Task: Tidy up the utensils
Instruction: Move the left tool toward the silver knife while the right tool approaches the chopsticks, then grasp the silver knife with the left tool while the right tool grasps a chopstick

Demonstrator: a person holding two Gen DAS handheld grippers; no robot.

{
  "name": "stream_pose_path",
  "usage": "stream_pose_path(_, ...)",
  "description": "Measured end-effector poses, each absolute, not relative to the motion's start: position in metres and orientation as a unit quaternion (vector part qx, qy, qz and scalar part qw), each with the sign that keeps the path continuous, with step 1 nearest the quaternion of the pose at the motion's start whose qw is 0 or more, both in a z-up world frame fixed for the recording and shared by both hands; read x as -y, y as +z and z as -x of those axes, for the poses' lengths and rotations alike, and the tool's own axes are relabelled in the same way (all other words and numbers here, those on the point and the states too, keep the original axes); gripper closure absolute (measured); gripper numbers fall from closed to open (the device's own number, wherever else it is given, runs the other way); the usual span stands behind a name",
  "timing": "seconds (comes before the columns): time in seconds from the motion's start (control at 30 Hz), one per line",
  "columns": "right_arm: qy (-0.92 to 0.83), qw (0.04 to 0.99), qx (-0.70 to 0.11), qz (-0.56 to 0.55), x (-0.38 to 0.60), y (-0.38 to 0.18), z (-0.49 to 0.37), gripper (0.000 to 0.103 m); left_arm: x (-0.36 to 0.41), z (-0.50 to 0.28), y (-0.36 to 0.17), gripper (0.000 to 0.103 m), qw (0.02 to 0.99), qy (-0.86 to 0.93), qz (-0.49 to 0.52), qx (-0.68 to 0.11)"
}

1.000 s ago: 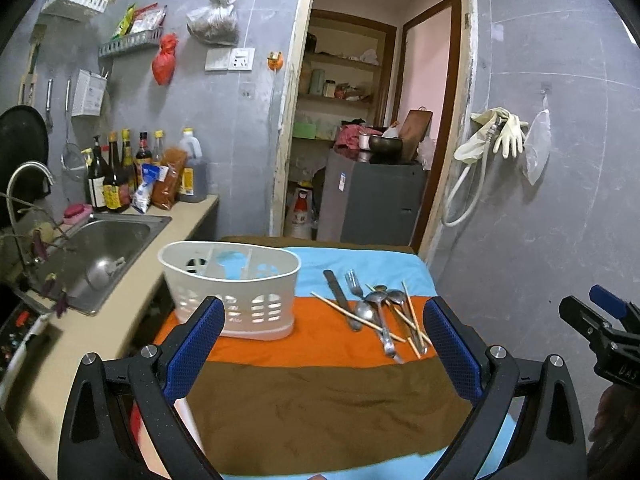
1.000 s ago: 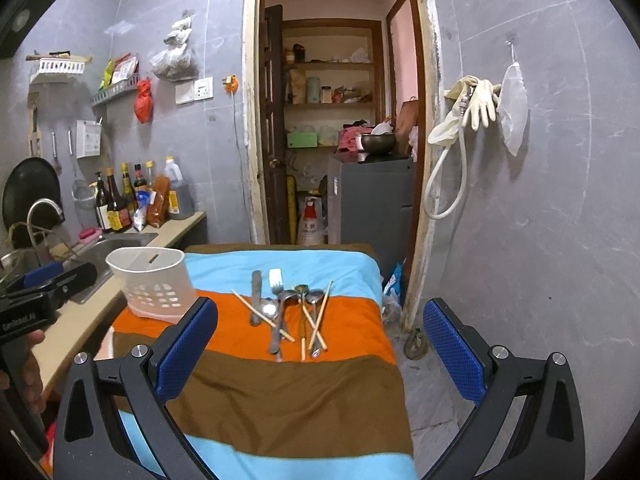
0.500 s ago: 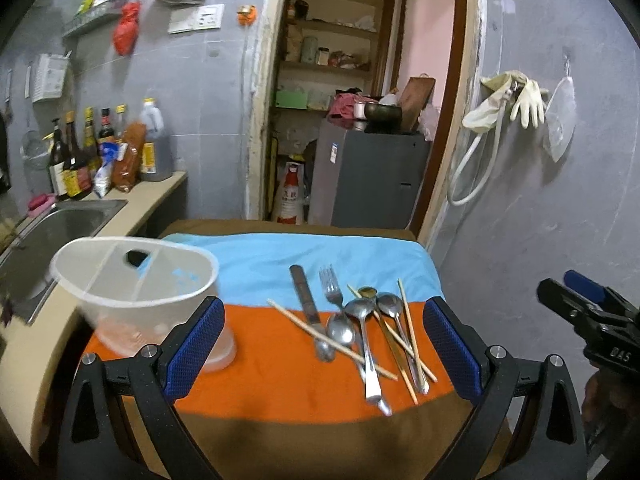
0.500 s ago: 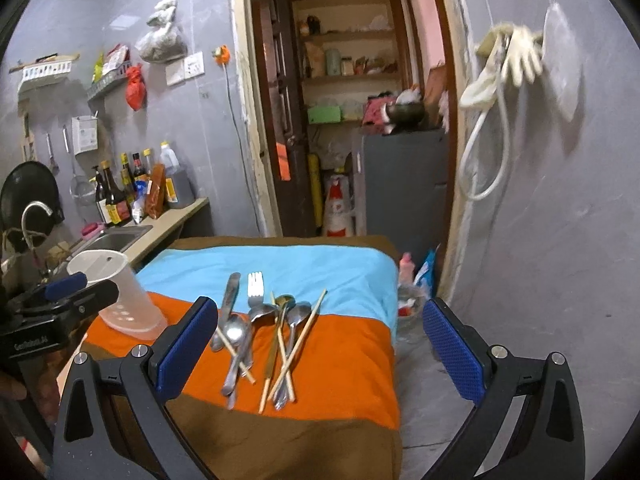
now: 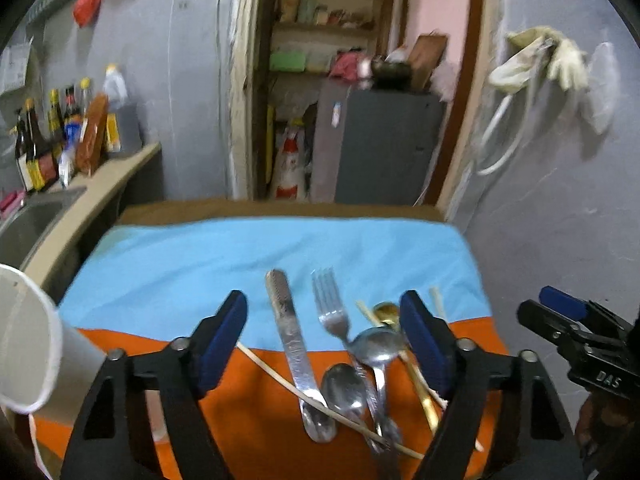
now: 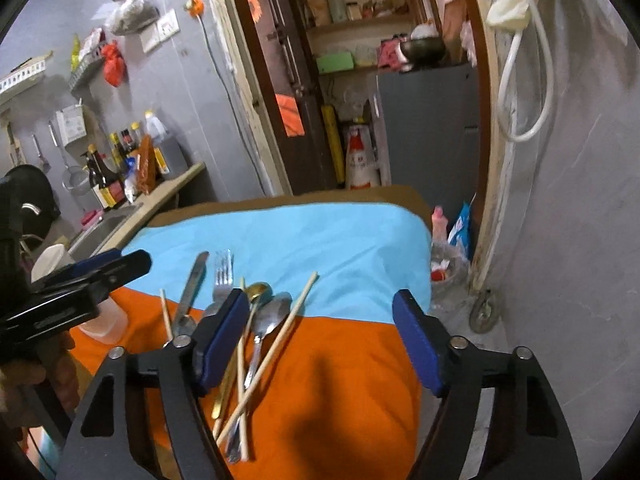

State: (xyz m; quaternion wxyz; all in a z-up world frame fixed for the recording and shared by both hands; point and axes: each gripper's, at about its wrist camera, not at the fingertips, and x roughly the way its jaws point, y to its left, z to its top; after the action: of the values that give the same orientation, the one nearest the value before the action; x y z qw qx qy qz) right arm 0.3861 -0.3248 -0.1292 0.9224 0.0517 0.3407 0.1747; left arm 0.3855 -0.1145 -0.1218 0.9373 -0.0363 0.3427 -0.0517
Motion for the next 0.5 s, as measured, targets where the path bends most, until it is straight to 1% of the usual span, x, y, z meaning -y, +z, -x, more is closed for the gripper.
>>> stream_pose_path(0.03,0.176,0.919,-0.347,-0.055,0.324,-0.133,-0.391,0.039,0.111,-0.395,-0.131,0.041,0.932,-0.045,0.041,-0.359)
stream_pose_path(0.1,0.177,0.915,-0.358,-0.061,0.322,-0.140,-0.400,0.046,0.106,-0.408,-0.143,0.054,0.922,-0.032,0.046,-0.383)
stream_pose_path(0.2,0.177,0.907,-0.376,-0.062,0.316,-0.150,-0.412,0.053,0.097,-0.420,-0.157,0.063,0.910,-0.019,0.052,-0.412)
stream_pose_path(0.33,0.178,0.900,-0.393,-0.061,0.308,-0.159,-0.427,0.057,0.089,-0.435,-0.171,0.066,0.894,-0.008,0.057,-0.445)
stream_pose_path(0.4,0.178,0.896,-0.402,-0.062,0.304,-0.163,-0.433,0.062,0.085,-0.442,-0.179,0.070,0.885,-0.001,0.057,-0.461)
stream_pose_path(0.5,0.175,0.890,-0.417,-0.062,0.299,-0.169,-0.441,0.069,0.080,-0.448,-0.187,0.072,0.879,-0.002,0.060,-0.473)
